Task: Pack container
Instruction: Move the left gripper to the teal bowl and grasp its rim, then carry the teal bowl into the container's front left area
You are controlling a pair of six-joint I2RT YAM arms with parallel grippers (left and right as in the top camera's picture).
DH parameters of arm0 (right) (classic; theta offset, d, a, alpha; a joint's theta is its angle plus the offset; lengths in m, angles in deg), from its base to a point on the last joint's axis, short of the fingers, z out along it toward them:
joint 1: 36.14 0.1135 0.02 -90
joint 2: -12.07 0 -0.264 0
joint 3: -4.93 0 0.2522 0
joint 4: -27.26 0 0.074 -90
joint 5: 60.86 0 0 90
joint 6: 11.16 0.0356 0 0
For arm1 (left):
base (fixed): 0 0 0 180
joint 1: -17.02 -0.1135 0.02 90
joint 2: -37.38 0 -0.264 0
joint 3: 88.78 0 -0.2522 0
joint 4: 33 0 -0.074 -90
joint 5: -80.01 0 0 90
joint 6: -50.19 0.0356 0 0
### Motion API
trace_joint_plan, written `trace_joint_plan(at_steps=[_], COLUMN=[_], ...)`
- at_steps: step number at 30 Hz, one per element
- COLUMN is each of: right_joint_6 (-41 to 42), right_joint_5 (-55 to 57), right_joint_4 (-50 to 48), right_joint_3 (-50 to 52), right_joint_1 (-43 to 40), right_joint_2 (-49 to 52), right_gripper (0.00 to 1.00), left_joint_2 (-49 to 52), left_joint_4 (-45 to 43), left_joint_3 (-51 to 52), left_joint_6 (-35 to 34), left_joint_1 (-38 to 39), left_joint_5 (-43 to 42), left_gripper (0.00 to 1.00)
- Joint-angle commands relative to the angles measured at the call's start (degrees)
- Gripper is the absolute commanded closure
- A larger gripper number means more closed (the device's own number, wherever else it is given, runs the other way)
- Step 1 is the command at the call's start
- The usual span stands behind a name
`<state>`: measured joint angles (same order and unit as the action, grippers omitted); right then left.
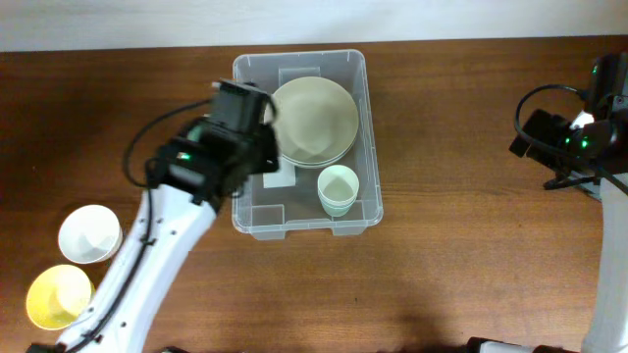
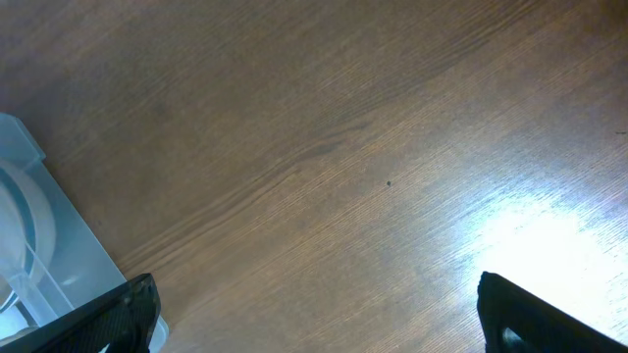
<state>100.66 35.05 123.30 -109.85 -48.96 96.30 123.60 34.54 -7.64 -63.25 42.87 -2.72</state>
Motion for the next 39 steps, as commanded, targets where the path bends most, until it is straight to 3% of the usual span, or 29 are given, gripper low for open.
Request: trace_joint_plan(at_steps=[1, 13, 20, 23, 25, 26, 33, 39], right_joint_6=[-0.55, -0.55, -0.55, -0.55, -0.55, -0.55, -0.55, -0.55], right_joint_5=[-0.33, -0.33, -0.33, -0.33, -0.33, -0.33, -0.31, -0.31], right_joint_4=[-0.15, 0.13, 0.13, 0.22, 0.28, 0.28, 0.28, 0.26], right_joint_3=[0.35, 0.37, 0.35, 0.37, 0.37, 0.35, 0.37, 0.35], right_joint_1=[-0.33, -0.33, -0.33, -0.33, -0.33, -0.33, -0.33, -0.33], right_joint_2=[0.07, 0.07, 0.07, 0.07, 0.07, 0.07, 0.07, 0.07], right_gripper=[0.01, 0.01, 0.01, 0.01, 0.01, 0.01, 0.01, 0.01], left_joint_2=[4.26, 19.28, 22.86, 22.86, 22.86, 22.84, 22.08, 16.52], left_joint_4=[-0.07, 3.61, 7.41, 7.34, 7.39, 7.39, 11.52, 17.94], left_joint_3=[-0.13, -0.13, -0.11, -0.11, -0.11, -0.13, -3.87, -11.45], left_joint_6=[0.04, -2.21, -2.51, -2.49, -2.45, -2.43, -2.45, -2.43], left_joint_1=[3.41, 6.47, 6.47, 6.47, 6.47, 6.47, 3.93, -2.38], left_joint_5=[0.00, -9.70, -10.56, -10.56, -10.54, -10.51, -7.17, 1.99], left_gripper=[0.99, 1.00, 0.98, 0.93, 0.68, 0.65, 0.63, 0.60])
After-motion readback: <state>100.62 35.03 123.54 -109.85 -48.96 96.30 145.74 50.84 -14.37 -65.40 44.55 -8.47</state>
